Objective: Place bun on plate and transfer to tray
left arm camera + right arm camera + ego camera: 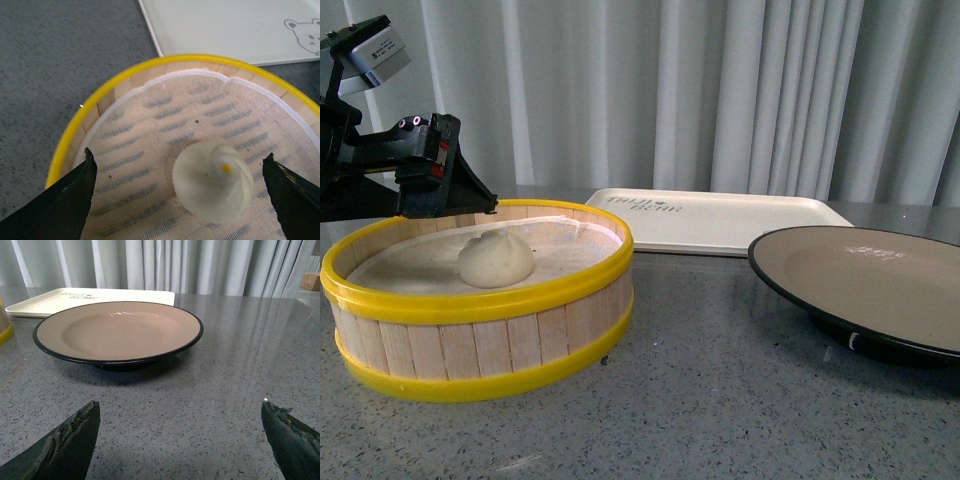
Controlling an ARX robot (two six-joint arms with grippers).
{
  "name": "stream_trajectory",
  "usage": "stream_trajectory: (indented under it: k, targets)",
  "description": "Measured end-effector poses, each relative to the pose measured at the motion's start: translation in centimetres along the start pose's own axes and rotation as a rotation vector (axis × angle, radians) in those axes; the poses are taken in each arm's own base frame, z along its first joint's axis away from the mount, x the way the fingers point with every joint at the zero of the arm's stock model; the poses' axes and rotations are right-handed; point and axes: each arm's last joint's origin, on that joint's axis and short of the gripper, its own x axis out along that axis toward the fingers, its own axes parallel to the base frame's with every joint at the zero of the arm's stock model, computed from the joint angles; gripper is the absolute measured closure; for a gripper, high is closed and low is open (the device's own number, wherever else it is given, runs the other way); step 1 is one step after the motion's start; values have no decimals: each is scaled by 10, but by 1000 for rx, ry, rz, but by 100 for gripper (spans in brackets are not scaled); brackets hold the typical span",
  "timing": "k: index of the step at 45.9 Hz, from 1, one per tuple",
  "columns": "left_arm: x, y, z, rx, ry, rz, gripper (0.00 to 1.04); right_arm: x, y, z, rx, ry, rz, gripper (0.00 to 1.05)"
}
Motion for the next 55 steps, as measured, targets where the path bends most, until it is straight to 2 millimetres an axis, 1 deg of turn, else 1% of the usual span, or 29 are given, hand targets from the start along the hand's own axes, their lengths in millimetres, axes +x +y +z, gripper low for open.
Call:
stream_trajectory:
  k: [6,10,20,35,41,45,50,55]
  targets:
    - [-1,-5,-8,-45,23,-20,7,0,0,0,0,0,0,8]
    - [0,-9,-11,-41,28,-28,7,0,0,0,0,0,0,8]
    - [4,-24,-13,-6,18,-38,7,0,0,0,0,0,0,8]
    - [8,-38,-13,37,19,-51,7,0,0,0,0,0,0,8]
    - [14,-43,-12,95,-11,-18,7,0,0,0,0,0,0,8]
    - [21,-44,-16,119,0,-9,7,0,0,0,0,0,0,8]
    - [28,-44,-22,123,27,-15,7,0,0,0,0,0,0,8]
    - [30,-43,-20,122,26,-3,7,0,0,0,0,0,0,8]
